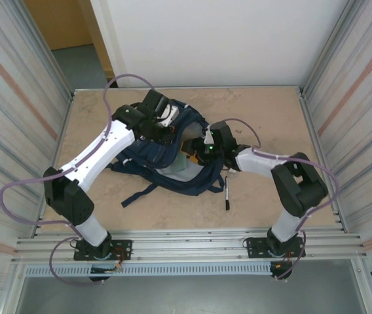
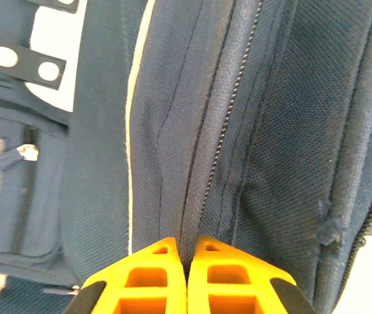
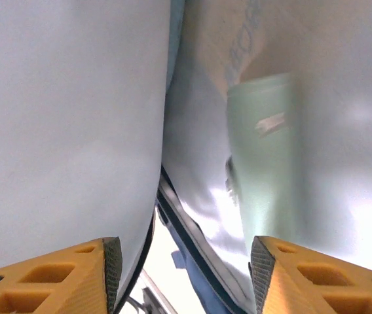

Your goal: Pack the student bag

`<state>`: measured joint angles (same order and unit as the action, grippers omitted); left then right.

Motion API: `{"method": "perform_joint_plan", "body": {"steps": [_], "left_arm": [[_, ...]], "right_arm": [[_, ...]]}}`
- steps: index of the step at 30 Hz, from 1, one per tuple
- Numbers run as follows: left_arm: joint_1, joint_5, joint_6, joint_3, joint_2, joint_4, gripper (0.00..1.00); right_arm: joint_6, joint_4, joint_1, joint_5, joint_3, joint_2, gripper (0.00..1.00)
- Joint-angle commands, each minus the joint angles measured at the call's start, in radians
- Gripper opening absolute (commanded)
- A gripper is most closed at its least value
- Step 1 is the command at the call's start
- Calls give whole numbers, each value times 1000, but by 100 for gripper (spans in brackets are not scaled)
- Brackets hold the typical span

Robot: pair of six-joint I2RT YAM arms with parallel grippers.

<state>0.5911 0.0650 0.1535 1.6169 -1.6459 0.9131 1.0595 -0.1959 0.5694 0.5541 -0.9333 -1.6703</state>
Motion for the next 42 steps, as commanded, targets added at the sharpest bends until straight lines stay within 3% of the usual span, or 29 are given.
{"method": "perform_joint_plan", "body": {"steps": [1,5,12,24,33,42], "left_arm": [[-10,72,48,-66,48,-91,0],[-10,106,56,-62,50,-95,0],[-14,137,62,-48,73,-90,0],[-50,189,48,-27,110,-57,0],[-60,207,55,-35,117,-44,0],[-60,249,71,-46,115,-58,0]], "right_arm": [[-147,173,-1,-9,-11,53,55],[-261,332,22,-126,-27,81,55],[-345,411,84,-220,-83,-6,55],[-368,370,73,-210,-232,-210,56],[-453,406,66,-221,-238,-178,64],[-503,388,56,-178,-277,-225,57]]}}
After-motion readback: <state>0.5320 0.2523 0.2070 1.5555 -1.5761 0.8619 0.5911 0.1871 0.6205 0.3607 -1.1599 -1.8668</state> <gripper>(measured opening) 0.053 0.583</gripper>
